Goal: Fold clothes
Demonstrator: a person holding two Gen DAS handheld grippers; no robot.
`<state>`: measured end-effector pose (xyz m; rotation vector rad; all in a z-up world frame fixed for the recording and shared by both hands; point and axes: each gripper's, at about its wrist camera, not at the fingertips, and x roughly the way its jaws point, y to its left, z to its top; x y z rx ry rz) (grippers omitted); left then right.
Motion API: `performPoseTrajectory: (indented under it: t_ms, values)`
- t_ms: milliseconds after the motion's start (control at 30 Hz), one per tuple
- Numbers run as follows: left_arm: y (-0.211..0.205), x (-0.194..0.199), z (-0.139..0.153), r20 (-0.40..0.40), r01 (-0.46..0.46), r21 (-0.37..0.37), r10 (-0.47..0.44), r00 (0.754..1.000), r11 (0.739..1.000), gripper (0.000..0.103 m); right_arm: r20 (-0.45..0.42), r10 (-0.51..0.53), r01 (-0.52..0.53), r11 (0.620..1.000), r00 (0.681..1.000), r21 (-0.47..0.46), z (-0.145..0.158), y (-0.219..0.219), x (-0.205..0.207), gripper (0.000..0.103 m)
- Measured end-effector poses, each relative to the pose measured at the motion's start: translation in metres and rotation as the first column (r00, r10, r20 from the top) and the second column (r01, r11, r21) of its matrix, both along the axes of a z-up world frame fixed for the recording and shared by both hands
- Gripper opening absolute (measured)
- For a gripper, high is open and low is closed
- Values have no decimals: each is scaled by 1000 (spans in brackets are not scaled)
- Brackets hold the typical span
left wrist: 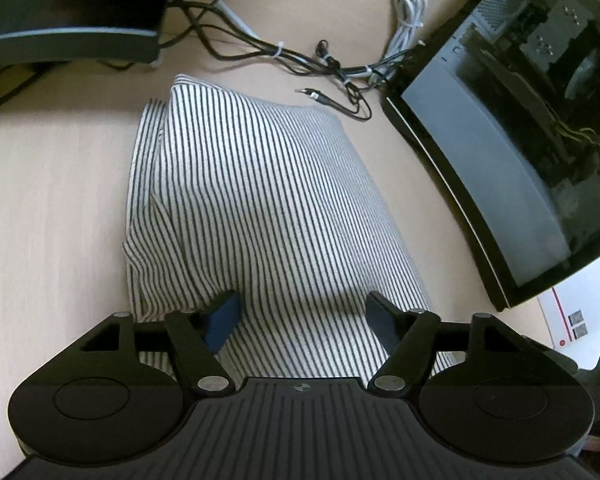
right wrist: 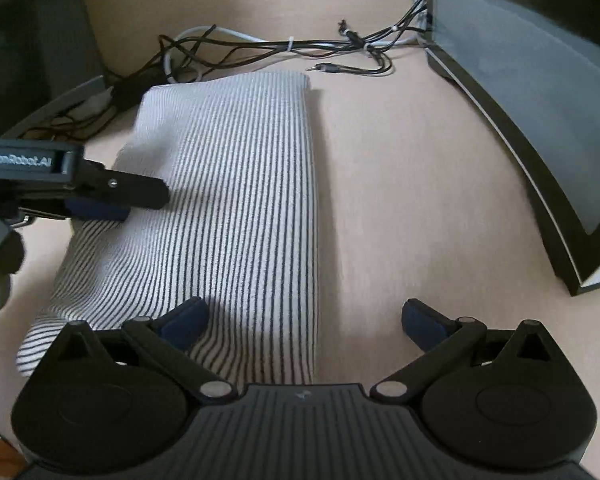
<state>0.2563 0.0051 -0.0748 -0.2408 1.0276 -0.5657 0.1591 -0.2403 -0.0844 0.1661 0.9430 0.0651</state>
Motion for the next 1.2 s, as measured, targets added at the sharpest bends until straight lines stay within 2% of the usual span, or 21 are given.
performPoseTrajectory:
  t_ms: [100, 200, 300, 333, 400, 433, 533, 700, 733, 767, 833, 1033, 1200]
  values:
    - [-2, -3, 6, 0, -15, 16, 15, 1000, 1000, 77, 65, -6, 7, 1000, 998, -19, 17, -4, -9, 103]
    - [-2, -9, 14, 25, -24, 50, 22, 999, 998, 80, 206, 62, -49, 997, 977, -66, 45, 9, -26, 102]
    - [-1, -16, 21, 56, -34, 81, 29, 998, 996, 85, 243, 139, -148, 989, 960, 17, 52, 25, -37, 87]
    - [0, -19, 24, 69, -36, 87, 30, 997, 996, 86, 232, 174, -189, 981, 957, 46, 50, 32, -39, 83]
    - [2, -23, 28, 89, -42, 96, 34, 995, 994, 87, 128, 251, -259, 965, 959, 48, 29, 53, -36, 77]
    - [3, -24, 31, 95, -42, 97, 33, 995, 994, 87, 89, 274, -277, 961, 958, 25, 18, 62, -35, 78]
    - [8, -29, 37, 114, -40, 93, 29, 993, 995, 90, 99, 318, -310, 946, 943, -91, 12, 81, -39, 82]
    - [17, -36, 45, 146, -46, 95, 32, 989, 994, 92, 120, 280, -278, 960, 952, -36, 30, 69, -35, 80]
    - [20, -38, 46, 152, -46, 93, 31, 988, 995, 92, 143, 263, -262, 965, 954, -32, 36, 65, -36, 74]
    - [22, -40, 47, 156, -46, 92, 32, 987, 995, 92, 161, 247, -246, 969, 955, -27, 42, 60, -36, 61]
    - [28, -43, 49, 164, -48, 89, 33, 986, 995, 92, 179, 216, -217, 976, 960, -11, 50, 49, -32, 45]
    - [36, -46, 50, 166, -44, 80, 30, 986, 996, 92, 68, 172, -173, 985, 983, 17, 23, 50, -20, 45]
    - [44, -54, 43, 139, -1, 56, -6, 990, 998, 92, 85, 133, -131, 991, 987, -24, 25, 53, -36, 45]
